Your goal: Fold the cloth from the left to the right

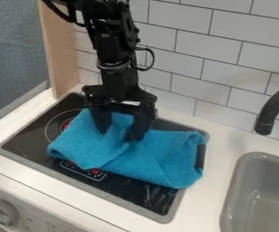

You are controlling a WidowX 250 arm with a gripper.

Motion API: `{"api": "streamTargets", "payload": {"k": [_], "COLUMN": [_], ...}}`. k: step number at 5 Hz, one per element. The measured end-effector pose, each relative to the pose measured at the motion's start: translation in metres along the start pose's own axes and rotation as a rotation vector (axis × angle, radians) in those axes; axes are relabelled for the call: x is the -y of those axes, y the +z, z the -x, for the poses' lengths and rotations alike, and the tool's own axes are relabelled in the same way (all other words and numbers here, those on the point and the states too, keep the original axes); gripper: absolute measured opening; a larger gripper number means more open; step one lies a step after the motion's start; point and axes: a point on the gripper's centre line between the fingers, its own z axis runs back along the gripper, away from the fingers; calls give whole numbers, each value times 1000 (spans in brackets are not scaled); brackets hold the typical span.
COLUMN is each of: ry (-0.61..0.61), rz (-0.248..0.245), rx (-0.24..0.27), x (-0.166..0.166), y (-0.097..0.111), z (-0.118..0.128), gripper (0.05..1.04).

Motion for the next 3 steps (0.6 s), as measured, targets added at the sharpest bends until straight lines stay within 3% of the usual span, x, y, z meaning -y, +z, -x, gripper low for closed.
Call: {"api": "streamTargets", "payload": {"k": [1, 2, 3], "ry": [-6, -2, 1], "rz": [29, 50, 23], "rx": [18, 57, 129], "x": [5, 7, 5], "y": [13, 40, 72], "z": [0, -4, 1], "gripper": [1009, 999, 999]}}
